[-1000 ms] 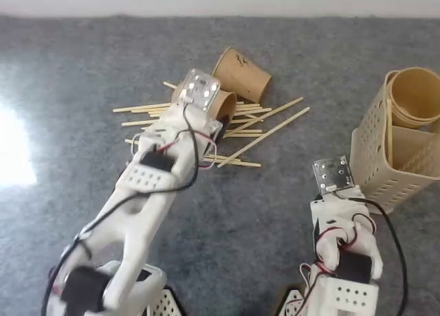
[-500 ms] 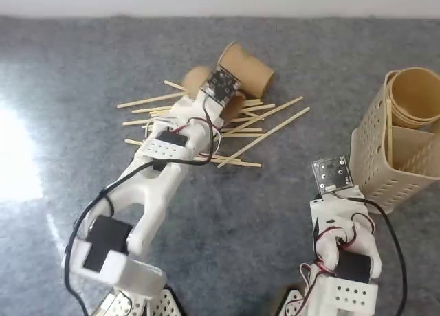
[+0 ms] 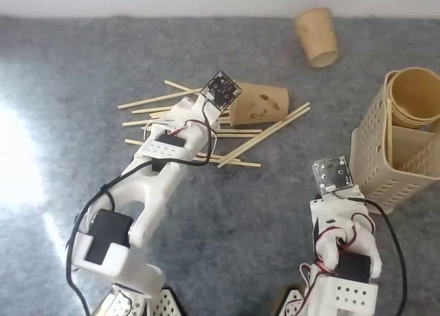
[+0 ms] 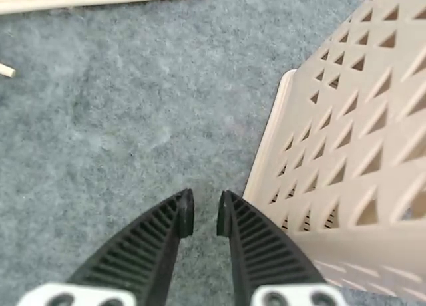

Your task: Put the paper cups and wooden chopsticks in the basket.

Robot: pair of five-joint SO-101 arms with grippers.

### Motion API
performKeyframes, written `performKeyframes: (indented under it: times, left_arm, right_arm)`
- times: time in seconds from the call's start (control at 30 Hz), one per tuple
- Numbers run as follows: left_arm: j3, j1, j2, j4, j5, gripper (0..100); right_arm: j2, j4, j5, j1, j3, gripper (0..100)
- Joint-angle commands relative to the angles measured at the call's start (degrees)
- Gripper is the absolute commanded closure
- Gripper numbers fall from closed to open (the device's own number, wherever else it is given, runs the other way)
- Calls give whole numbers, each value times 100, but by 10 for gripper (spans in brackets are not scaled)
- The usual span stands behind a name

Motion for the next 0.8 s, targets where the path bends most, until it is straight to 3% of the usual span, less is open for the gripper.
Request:
performKeyframes:
  times: [0.0,0.1,0.3,0.5,0.77]
  left_arm:
    - [-66,-26,-782,-123,-26,940]
    - [-22,-70,-1284,-105,97,894]
    - [-66,123,-1741,369,1354,771]
    - [-558,369,-1046,290,1618,768]
    - [-2765,343,-18,2497,3692,716]
  right_arm:
    - [-22,-127,-35,22,-26,922]
    - [-22,-136,-53,22,-26,922]
    - [-22,-136,-62,22,-18,922]
    - [-22,-259,-35,22,123,922]
    - [-22,-338,-26,22,193,922]
